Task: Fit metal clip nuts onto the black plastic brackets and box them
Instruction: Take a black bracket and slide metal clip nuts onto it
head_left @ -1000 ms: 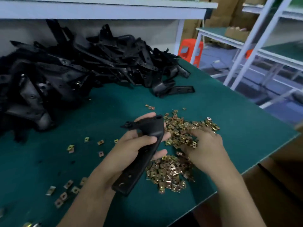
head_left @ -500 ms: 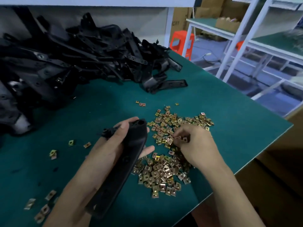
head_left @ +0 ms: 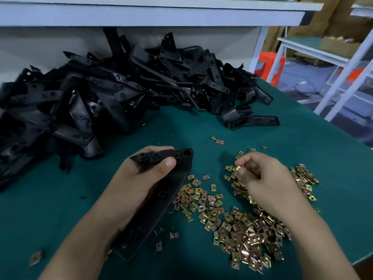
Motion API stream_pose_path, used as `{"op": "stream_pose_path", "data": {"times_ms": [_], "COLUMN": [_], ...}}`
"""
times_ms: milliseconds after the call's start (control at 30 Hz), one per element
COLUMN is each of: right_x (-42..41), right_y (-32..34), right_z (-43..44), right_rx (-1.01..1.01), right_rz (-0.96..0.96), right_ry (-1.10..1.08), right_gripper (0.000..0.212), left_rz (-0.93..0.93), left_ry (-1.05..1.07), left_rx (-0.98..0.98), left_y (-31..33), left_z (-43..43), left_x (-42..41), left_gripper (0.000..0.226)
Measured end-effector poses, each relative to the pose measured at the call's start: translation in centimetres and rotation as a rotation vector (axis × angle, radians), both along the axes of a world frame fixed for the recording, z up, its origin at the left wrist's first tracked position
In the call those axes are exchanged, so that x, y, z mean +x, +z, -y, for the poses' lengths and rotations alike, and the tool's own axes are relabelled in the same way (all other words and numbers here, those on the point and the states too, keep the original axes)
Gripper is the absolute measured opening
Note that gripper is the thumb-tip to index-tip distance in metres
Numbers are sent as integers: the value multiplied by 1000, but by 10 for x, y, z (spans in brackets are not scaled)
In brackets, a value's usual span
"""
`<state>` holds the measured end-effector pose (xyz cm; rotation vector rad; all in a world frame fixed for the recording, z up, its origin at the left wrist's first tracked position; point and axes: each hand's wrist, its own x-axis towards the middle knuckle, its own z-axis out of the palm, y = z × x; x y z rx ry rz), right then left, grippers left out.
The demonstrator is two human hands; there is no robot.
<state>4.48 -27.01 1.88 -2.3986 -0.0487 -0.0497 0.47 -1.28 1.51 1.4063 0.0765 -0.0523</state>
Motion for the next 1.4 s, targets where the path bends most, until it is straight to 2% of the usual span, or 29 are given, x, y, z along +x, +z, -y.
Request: {"op": "stream_pose_path", "data": {"times_ms": [100, 167, 267, 333, 433, 533, 667, 767, 900, 1067, 1233, 1400], "right_x": [6, 10, 20, 27, 34, 37, 39, 41, 43, 41, 36, 32], "right_y": [12, 20, 26, 25, 16, 4, -6, -9, -12, -11, -14, -10], "right_z": [-26, -46, -80, -101, -122, -130, -131, -130, -126, -125, -130, -132], "right_rx": [150, 338, 661, 832, 948, 1009, 1011, 1032, 1037, 944, 872, 819], "right_rz": [-41, -109, -257, -360, -419, -436, -446, -405, -388, -388, -461, -429], "right_ry": [126, 215, 334, 398, 438, 429, 448, 393, 407, 496, 518, 530], "right_gripper": [14, 18, 24, 15, 10, 18, 29, 22, 21, 32, 14, 11], "left_rz": [12, 27, 63, 120, 172, 159, 119, 88, 86, 147, 163, 141], "left_ry": [-6, 2, 25, 45, 59, 52, 68, 73, 6, -101, -191, -242], "left_rx": [-106, -166, -140, -91, -64, -93, -143, -139, -61, 56, 179, 208], "left_y": [-8, -10, -9, -6, -4, -6, -8, -12, -17, -18, -19, -23], "left_z": [-14, -21, -31, -39, -50, -59, -68, -73, -75, -74, -74, -74], "left_x": [-2, -3, -4, -5, -7, -7, -5, -5, -4, -3, -3, -6], "left_gripper": [35, 33, 36, 31, 23, 25, 28, 33, 30, 21, 17, 13]}}
